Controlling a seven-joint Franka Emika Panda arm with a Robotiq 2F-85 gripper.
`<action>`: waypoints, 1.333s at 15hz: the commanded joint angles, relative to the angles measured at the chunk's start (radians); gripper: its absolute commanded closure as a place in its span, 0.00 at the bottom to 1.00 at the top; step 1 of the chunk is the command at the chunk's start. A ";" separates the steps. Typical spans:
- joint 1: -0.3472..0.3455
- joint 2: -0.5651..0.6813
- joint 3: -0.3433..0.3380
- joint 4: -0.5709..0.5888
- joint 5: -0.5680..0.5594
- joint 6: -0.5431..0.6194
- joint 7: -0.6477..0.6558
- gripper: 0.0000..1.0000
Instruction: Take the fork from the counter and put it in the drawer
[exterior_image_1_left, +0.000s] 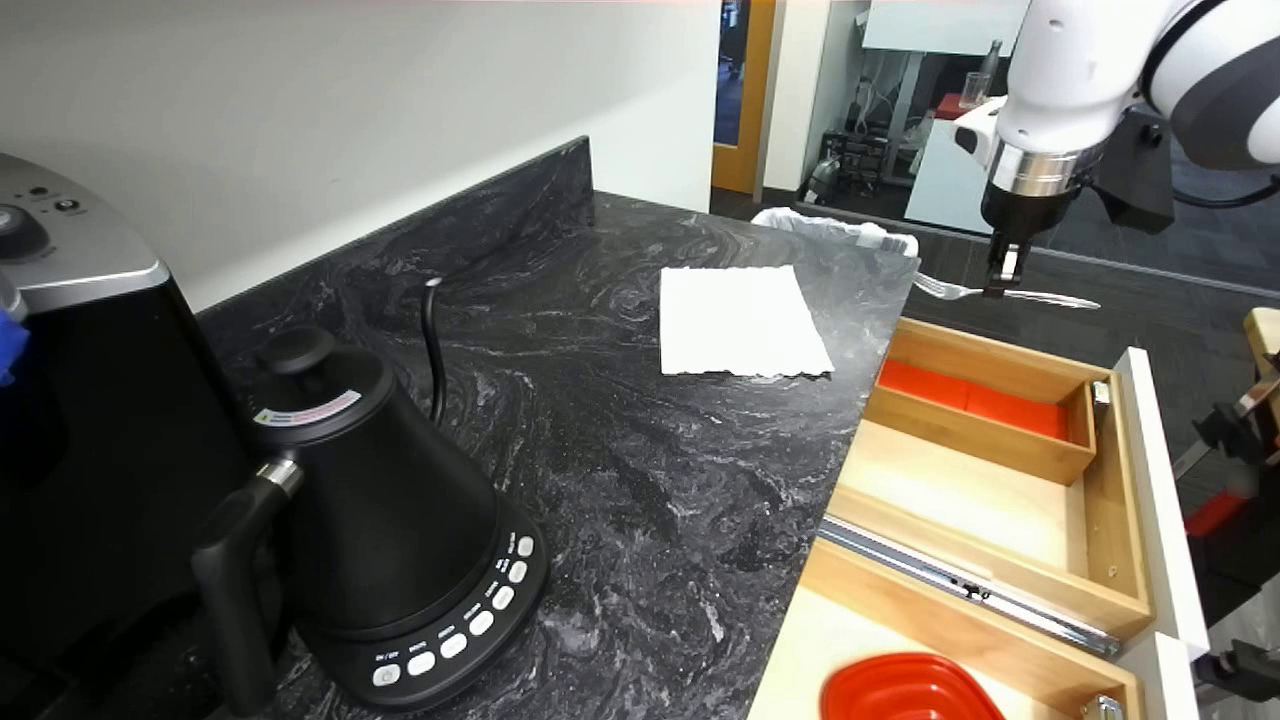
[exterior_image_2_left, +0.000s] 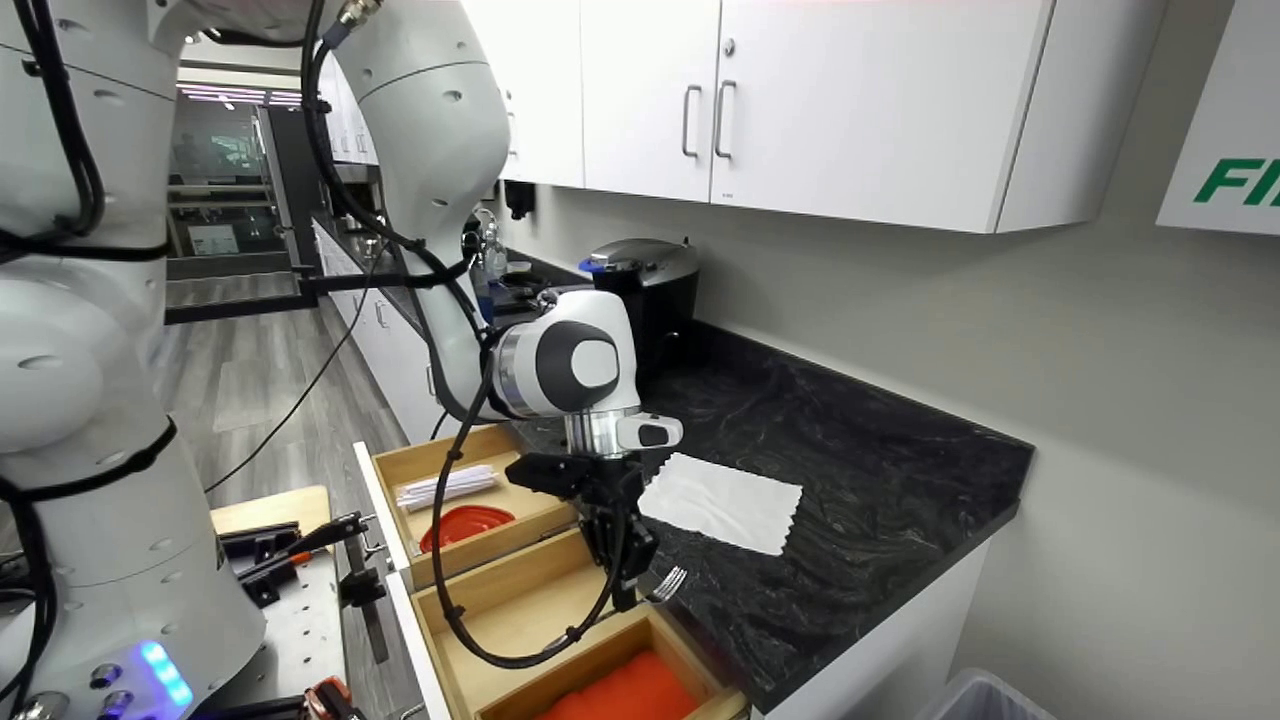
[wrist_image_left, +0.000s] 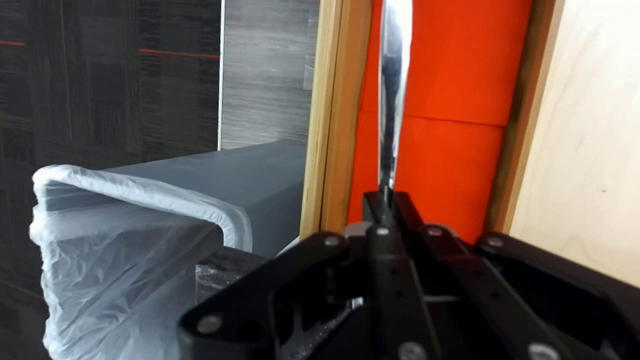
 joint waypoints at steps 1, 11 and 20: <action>-0.009 -0.070 0.004 -0.084 -0.019 0.014 0.025 0.96; 0.012 -0.124 -0.013 -0.140 -0.033 0.006 0.035 0.70; 0.035 -0.103 0.009 -0.122 -0.018 0.012 0.043 0.18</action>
